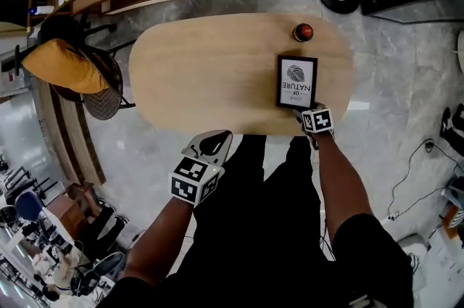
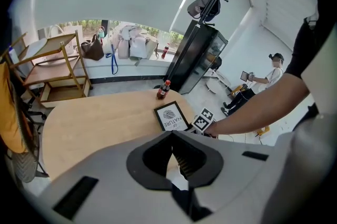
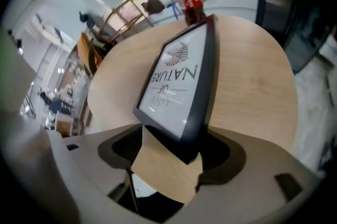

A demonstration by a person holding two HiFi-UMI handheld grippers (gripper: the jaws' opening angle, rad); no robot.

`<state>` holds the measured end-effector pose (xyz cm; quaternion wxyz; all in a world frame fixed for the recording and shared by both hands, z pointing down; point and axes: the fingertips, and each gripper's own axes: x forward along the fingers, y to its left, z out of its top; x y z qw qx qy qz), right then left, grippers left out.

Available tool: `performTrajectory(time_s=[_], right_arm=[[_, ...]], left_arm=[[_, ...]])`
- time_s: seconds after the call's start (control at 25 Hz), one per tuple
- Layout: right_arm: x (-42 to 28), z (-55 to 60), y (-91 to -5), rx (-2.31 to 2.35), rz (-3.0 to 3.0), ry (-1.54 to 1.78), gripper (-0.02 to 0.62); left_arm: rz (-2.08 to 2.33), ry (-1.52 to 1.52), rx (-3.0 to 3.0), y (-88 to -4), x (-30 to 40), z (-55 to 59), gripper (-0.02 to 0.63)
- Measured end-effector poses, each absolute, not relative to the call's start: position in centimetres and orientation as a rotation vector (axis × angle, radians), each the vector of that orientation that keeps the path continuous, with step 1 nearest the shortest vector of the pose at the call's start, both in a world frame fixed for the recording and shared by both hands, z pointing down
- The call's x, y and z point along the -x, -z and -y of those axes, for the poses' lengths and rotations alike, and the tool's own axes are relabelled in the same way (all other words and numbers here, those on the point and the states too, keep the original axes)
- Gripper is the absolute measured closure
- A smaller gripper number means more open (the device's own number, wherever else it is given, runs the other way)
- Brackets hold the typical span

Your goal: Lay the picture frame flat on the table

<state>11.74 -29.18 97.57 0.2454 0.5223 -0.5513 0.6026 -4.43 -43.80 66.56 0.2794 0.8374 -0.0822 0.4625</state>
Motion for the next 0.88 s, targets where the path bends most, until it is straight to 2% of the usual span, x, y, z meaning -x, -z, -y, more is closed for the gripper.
performTrajectory(time_s=[0.12, 0.24, 0.44, 0.72, 0.88], right_arm=[[-10.8, 27.5, -99.3, -1.194, 1.391, -1.533, 0.298], [-13.8, 27.7, -100.4, -1.158, 1.268, -1.341, 0.298], [-13.5, 28.8, -98.8, -1.170, 1.333, -1.359, 0.298], [-11.8, 27.0, -90.0, -1.199, 1.574, -1.452, 0.299], [-14.5, 25.9, -82.8, -1.352, 1.716, -1.348, 0.299]], left_arm=[[0.241, -1.217, -2.239, -66.4, 4.5, 43.1, 0.601], [0.261, -1.210, -2.233, -66.4, 4.5, 42.1, 0.601], [0.281, -1.208, -2.249, -66.0, 3.6, 40.4, 0.601], [0.368, -1.066, -2.317, -62.4, -0.4, 37.4, 0.601], [0.394, -0.967, -2.362, -60.2, -2.9, 34.8, 0.601]])
